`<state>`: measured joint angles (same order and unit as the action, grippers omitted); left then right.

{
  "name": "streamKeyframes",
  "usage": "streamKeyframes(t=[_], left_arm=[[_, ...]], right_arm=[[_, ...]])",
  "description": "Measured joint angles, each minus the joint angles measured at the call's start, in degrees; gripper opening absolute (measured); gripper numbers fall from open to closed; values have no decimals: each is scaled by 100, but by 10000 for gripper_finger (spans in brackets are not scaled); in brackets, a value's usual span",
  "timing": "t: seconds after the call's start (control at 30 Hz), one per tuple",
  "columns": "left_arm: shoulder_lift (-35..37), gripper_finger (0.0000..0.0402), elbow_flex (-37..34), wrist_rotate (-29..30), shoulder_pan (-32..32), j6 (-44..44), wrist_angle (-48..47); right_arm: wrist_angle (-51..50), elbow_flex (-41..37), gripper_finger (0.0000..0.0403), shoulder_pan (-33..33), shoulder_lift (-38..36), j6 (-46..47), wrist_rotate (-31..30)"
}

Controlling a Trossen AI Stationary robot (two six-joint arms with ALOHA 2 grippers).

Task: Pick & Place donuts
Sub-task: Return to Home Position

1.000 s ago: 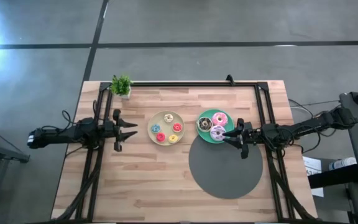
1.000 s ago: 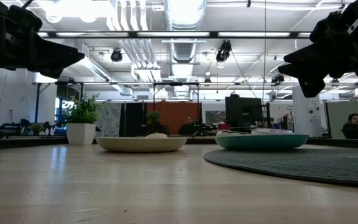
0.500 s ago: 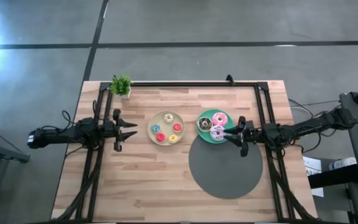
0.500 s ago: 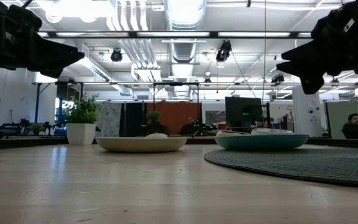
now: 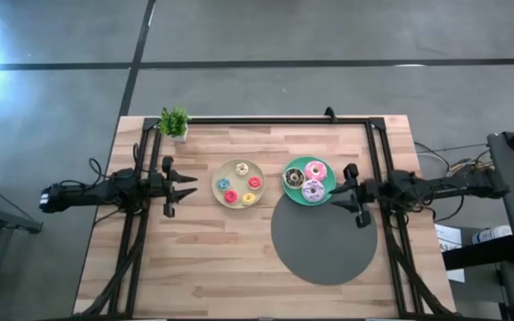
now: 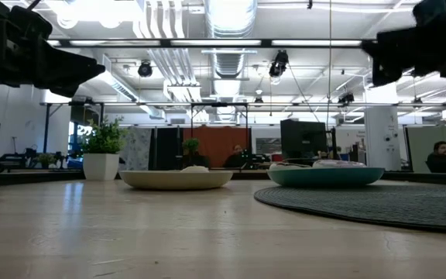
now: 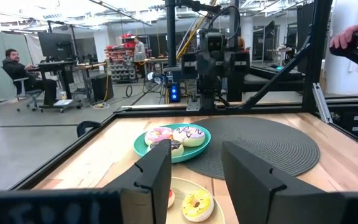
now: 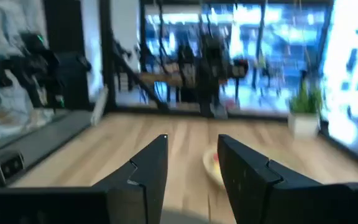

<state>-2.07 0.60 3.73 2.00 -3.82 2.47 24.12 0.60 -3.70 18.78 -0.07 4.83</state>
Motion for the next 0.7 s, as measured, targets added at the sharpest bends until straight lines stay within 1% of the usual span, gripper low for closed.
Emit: streamKeyframes(t=[0.13,0.33,0.47,0.57,0.7], left_arm=[[0,117,0,0,0,-1,1],[0,117,2,-2,0,-1,0],[0,117,2,-1,0,-1,-1],[0,117,2,-2,0,-1,0],[0,117,2,0,0,-1,0]], right_arm=[[-809,-2,128,122,-312,269,-47],[-1470,-2,123,231,-805,201,-43],[-1640,-2,126,229,-1029,44,7],[-1658,-2,130,226,-1065,36,243],[-1693,-4,133,225,-1012,297,301]])
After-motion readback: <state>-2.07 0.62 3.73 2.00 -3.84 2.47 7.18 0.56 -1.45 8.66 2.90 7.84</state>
